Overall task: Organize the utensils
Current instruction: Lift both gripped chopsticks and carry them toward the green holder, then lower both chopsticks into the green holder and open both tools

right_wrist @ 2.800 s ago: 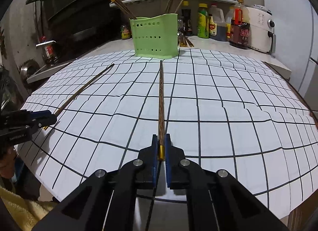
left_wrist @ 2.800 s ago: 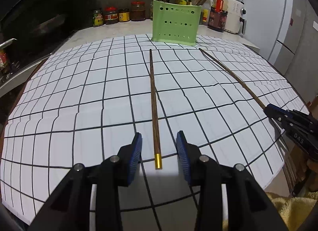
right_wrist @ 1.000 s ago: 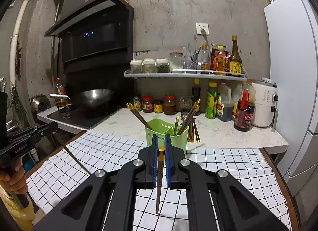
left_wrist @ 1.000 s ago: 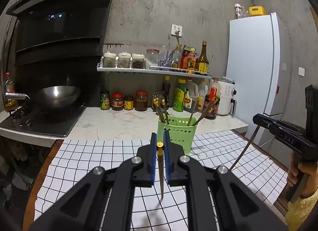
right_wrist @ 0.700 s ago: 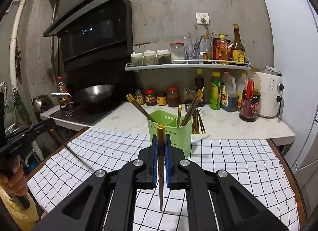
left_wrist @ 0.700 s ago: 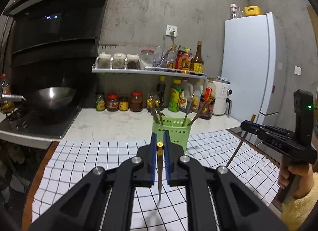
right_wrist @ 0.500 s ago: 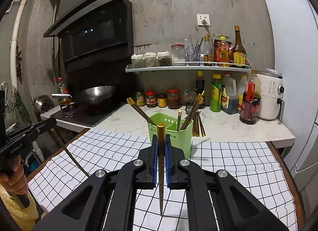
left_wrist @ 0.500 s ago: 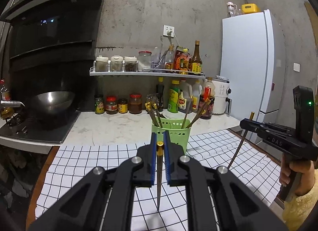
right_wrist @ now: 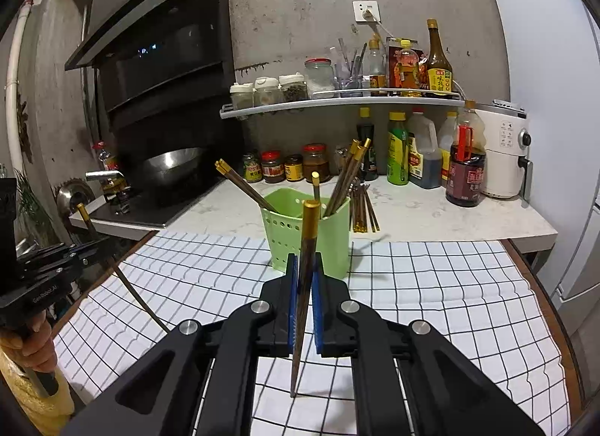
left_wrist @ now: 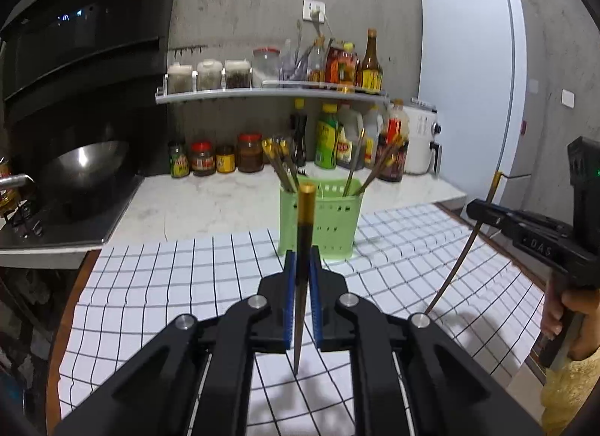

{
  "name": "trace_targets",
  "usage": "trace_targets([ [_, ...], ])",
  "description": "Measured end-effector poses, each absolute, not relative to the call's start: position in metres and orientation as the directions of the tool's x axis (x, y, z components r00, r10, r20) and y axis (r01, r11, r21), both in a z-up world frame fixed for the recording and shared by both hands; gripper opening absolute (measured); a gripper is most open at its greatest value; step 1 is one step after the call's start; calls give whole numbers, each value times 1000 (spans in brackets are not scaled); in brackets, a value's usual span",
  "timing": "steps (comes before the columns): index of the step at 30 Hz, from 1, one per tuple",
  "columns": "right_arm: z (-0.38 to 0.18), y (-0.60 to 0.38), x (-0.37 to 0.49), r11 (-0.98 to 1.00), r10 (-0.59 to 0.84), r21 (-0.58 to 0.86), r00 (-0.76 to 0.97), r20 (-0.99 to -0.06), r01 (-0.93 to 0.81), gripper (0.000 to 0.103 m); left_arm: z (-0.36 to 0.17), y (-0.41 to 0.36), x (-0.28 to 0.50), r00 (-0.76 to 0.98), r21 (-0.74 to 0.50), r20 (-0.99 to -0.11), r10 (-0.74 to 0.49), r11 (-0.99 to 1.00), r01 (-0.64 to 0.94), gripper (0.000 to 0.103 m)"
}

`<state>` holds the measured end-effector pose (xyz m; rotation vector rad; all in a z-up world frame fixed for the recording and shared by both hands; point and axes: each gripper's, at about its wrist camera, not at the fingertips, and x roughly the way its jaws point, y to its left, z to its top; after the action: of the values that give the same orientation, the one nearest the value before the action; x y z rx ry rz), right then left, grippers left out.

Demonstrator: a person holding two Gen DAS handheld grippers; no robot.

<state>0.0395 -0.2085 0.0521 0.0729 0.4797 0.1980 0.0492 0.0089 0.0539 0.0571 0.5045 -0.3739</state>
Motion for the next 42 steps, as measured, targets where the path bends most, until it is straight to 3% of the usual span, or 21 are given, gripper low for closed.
trace_targets([
  [4,46,-209,36,981,196,107,862,-468,-165,8,41,7,52,781,-35,-535,-321,933,359,7],
  [12,41,-200,21,983,178,52,871,-457,-174,6,36,10,43,784,-53,-529,-324,935,351,6],
  [21,71,-190,39,970,238,13,930,-280,-244,6,87,-5,73,882,-80,-331,-335,941,328,6],
  [29,131,-187,95,973,229,-2,972,-51,-229,7,146,-45,126,933,-25,-142,-330,944,330,6],
  [33,127,-192,136,982,186,-15,981,-64,-187,7,139,-70,173,924,-18,-177,-339,940,341,6],
  [42,88,-197,192,985,158,-33,963,-217,-169,7,81,-90,248,869,-57,-354,-346,935,349,6],
])
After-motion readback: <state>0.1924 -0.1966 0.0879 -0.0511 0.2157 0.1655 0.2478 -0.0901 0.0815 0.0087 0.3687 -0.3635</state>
